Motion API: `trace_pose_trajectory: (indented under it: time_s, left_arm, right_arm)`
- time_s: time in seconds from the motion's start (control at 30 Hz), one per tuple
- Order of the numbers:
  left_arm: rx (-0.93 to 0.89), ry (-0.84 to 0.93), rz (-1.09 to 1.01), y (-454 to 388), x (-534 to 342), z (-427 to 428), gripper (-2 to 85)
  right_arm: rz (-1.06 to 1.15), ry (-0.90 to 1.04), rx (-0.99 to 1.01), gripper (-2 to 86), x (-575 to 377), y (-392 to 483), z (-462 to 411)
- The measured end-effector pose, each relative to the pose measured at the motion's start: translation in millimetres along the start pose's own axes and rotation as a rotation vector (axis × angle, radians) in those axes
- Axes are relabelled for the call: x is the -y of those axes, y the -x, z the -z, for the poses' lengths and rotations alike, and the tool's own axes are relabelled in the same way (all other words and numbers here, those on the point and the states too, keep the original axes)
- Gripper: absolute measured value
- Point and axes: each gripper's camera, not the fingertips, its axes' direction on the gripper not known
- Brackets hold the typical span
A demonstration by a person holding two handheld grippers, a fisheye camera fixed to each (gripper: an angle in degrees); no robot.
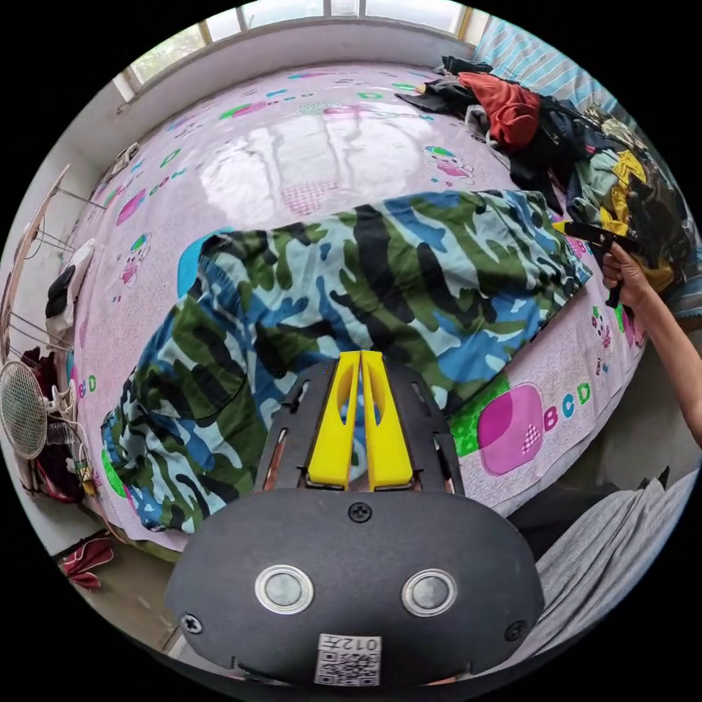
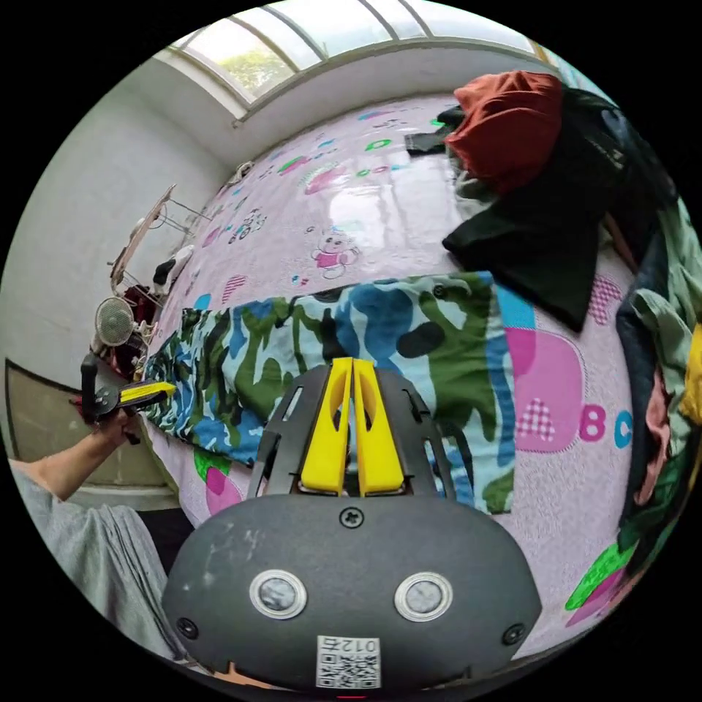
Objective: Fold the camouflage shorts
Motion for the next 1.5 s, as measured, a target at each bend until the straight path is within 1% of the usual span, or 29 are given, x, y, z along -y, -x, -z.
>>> trace_pose_trajectory:
  time_s: [0.1, 0.17, 0.23, 0.27, 0.3, 0.37, 0.43, 0.47, 0.5, 0.57, 0.6, 0.67, 0.7, 0.77, 0.83, 0.9, 0.93, 1.03, 1.07, 1.13, 1.2, 1.3, 1.43, 1.5]
  left_arm:
    - [-0.069, 0.02, -0.056, -35, 40, -26, 0.6]
    - [-0.09, 0.047, -0.064, -48, 57, -44, 0.6]
    - [-0.098, 0.104, -0.058, -55, 68, -63, 0.6]
    - [-0.082, 0.166, -0.054, -58, 70, -77, 0.5]
    - [-0.076, 0.147, -0.059, -59, 69, -82, 0.5]
    - [-0.072, 0.153, -0.065, -61, 68, -89, 0.5]
    - [-0.059, 0.156, -0.088, -65, 68, -94, 0.5]
    - [-0.048, 0.157, -0.101, -69, 69, -97, 0.5]
    - [-0.042, 0.155, -0.105, -72, 70, -100, 0.5]
    - [-0.052, 0.151, -0.086, -72, 71, -104, 0.5]
    - [-0.069, 0.152, -0.064, -70, 70, -108, 0.5]
    - [-0.088, 0.155, -0.043, -69, 70, -112, 0.5]
    - [-0.086, 0.151, -0.045, -71, 69, -114, 0.5]
    - [-0.068, 0.145, -0.059, -76, 68, -117, 0.4]
    - [-0.045, 0.142, -0.078, -81, 67, -120, 0.4]
    - [-0.029, 0.134, -0.101, -87, 66, -123, 0.4]
    - [-0.029, 0.133, -0.105, -87, 65, -123, 0.4]
    - [-0.056, 0.145, -0.095, -85, 65, -127, 0.2]
    - [-0.077, 0.156, -0.071, -82, 66, -129, 0.2]
    - [-0.087, 0.157, -0.039, -80, 63, -127, 0.2]
    - [-0.122, 0.086, -0.043, -80, 48, -112, 0.2]
    - [-0.15, 0.034, -0.075, -83, 21, -93, 0.2]
    - [-0.176, 0.035, -0.116, -91, -12, -87, 0.4]
    - [-0.18, 0.075, -0.126, -97, -27, -91, 0.8]
  right_arm:
    - [0.088, 0.049, 0.069, -0.8, 61, 55, -30]
    - [0.143, 0.133, 0.099, -0.9, 103, 88, -55]
    - [0.16, 0.189, 0.088, -0.9, 130, 97, -65]
    - [0.132, 0.181, 0.082, -0.9, 147, 91, -61]
    - [0.095, 0.163, 0.09, -0.9, 155, 84, -55]
    - [-0.103, 0.041, 0.098, -0.9, 182, 42, -19]
    - [-0.22, -0.03, 0.077, -0.9, 193, 17, 9]
    - [-0.239, -0.054, 0.155, -0.9, 201, 12, 21]
    - [-0.252, -0.055, 0.17, -0.9, 205, 14, 26]
    - [-0.27, -0.127, 0.05, -0.9, 213, 44, 57]
    - [-0.266, -0.15, 0.053, -0.9, 213, 52, 65]
    - [-0.249, -0.163, 0.177, -0.9, 209, 83, 83]
    - [-0.243, -0.145, 0.187, -0.9, 207, 92, 84]
    - [-0.191, -0.055, 0.168, -0.9, 202, 132, 87]
    - [-0.146, 0.017, 0.162, -0.8, 203, 152, 82]
    - [-0.171, 0.071, 0.048, -0.8, 209, 157, 82]
    - [-0.193, 0.039, 0.007, -0.7, 214, 155, 93]
    - [-0.358, -0.076, -0.089, -0.5, 220, 150, 142]
    - [-0.389, -0.073, -0.081, -0.3, 220, 152, 158]
    - [-0.424, -0.044, -0.031, 0.5, 215, 159, 175]
    - [-0.471, -0.034, 0.032, 2.8, 202, 167, 191]
    - [-0.58, -0.052, 0.158, 5.9, 173, 176, 211]
    - [-0.715, -0.088, 0.353, 7.9, 155, 185, 206]
    - [-0.751, -0.117, 0.396, 7.9, 160, 195, 203]
